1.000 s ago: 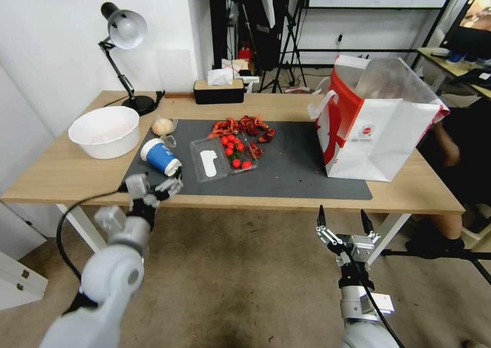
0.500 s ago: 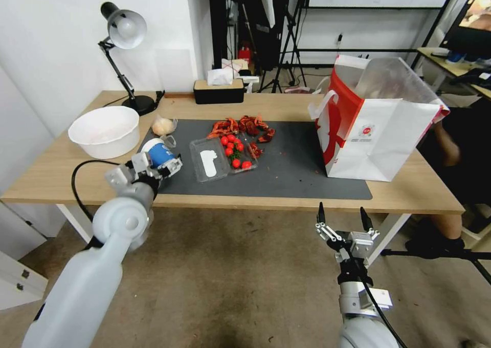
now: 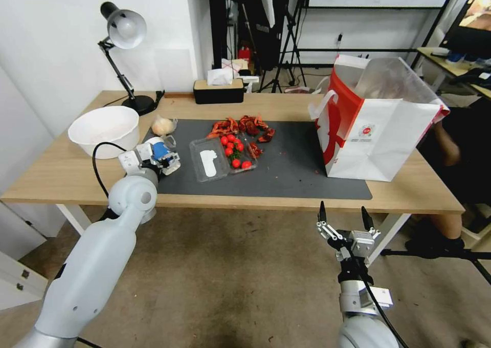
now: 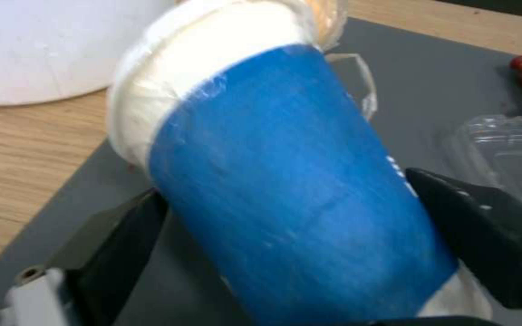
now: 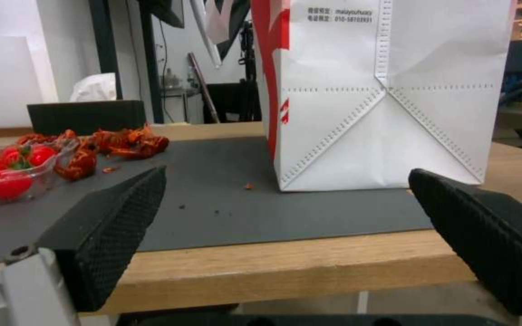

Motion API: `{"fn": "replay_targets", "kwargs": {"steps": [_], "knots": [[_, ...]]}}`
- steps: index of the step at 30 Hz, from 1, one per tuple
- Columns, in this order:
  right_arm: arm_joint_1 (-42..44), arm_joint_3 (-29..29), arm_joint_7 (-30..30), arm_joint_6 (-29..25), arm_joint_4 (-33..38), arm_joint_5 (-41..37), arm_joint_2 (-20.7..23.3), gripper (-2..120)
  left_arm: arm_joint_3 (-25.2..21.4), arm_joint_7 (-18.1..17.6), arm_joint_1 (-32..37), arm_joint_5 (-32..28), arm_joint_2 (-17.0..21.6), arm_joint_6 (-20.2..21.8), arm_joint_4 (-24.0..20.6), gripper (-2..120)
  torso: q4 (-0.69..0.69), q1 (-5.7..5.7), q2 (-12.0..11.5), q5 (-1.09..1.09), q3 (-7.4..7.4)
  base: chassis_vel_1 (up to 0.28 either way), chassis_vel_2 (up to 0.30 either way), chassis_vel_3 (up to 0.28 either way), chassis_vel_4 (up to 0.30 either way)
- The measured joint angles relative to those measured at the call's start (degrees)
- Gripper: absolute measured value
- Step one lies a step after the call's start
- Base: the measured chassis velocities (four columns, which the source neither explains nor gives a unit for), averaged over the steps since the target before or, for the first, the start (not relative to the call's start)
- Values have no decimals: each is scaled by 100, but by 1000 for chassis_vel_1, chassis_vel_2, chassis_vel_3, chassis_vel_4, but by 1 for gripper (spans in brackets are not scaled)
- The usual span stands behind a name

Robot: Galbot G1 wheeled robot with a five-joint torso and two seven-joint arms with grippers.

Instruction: Pick up the trash from the table and place it into the takeout bag.

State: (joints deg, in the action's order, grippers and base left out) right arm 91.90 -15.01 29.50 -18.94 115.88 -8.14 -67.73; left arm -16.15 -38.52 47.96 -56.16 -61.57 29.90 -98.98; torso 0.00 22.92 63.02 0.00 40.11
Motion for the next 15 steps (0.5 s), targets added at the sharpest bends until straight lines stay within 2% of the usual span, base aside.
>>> {"fn": "replay_targets", "kwargs": {"steps": [1,5,6,9,11,13,15], "knots": [[0,0,0,0,0,0,0,100,0,0,0,0,0,0,0,96,0,0,0,0,0,0,0,0,0],[-7,7,0,-1,-22,0,-1,100,-15,20,50,62,22,3,-23,78,1,0,0,0,0,0,0,0,0],[-7,7,0,-1,-22,0,-1,100,-15,20,50,62,22,3,-23,78,1,0,0,0,0,0,0,0,0],[-7,16,0,-2,-25,0,-9,99,-36,136,169,180,30,-26,-132,64,0,0,0,0,0,0,0,0,0],[-4,17,0,-2,-25,0,-12,99,-41,179,209,241,31,-55,-155,60,1,0,0,0,0,0,0,0,0],[9,19,0,-4,-25,3,-20,99,-51,322,296,418,41,-165,-196,48,1,0,0,0,0,0,0,0,0],[13,19,0,-6,-26,4,-21,99,-56,361,322,460,47,-191,-213,46,0,0,0,0,0,0,0,0,0]]}}
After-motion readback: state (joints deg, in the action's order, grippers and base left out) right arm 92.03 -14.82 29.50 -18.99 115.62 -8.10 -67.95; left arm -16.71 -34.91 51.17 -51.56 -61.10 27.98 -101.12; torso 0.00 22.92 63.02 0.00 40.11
